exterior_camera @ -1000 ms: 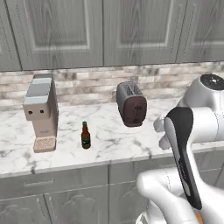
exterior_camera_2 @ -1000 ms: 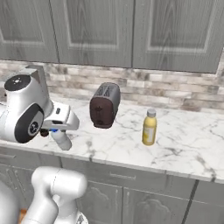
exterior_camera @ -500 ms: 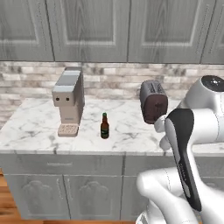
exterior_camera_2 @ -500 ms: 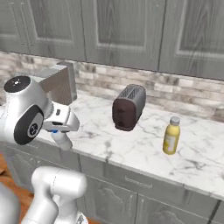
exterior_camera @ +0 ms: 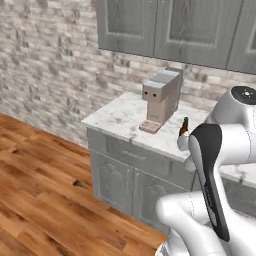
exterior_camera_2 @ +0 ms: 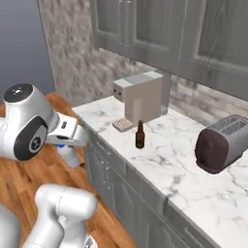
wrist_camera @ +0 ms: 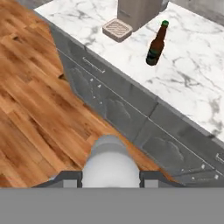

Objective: Place the drinks on the dining counter in a tight cluster.

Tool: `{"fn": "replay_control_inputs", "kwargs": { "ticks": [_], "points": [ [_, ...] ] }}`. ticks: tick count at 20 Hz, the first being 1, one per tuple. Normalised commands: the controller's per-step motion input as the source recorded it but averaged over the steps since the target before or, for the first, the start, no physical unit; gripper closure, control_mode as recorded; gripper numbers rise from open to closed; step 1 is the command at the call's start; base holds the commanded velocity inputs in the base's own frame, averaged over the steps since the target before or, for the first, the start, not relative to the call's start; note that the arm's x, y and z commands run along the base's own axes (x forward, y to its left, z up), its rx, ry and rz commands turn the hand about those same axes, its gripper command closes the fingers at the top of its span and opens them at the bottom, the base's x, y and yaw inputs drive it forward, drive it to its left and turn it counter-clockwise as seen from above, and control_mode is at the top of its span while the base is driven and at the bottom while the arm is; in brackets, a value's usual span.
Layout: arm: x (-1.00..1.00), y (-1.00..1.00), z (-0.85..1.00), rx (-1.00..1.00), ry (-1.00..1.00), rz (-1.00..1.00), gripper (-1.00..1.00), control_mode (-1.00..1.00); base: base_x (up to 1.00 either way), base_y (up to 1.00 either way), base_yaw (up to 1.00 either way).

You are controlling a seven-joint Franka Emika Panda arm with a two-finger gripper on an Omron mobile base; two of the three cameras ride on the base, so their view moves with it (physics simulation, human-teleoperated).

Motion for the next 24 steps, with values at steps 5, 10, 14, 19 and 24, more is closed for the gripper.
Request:
{"fn": "replay_control_inputs", "kwargs": {
  "ticks": [5,10,14,19,24],
  "points": [
    [0.0,0.0,0.0,0.0,0.0,0.0,1.0,1.0,-0.01,0.16,0.99],
    [0.0,0.0,0.0,0.0,0.0,0.0,1.0,1.0,0.0,0.15,1.0],
    [0.0,0.0,0.0,0.0,0.0,0.0,1.0,1.0,0.0,0.06,1.0],
    [0.0,0.0,0.0,0.0,0.0,0.0,1.0,1.0,-0.03,0.07,0.99],
    [0.0,0.0,0.0,0.0,0.0,0.0,1.0,1.0,-0.01,0.14,0.92]
  ]
}}
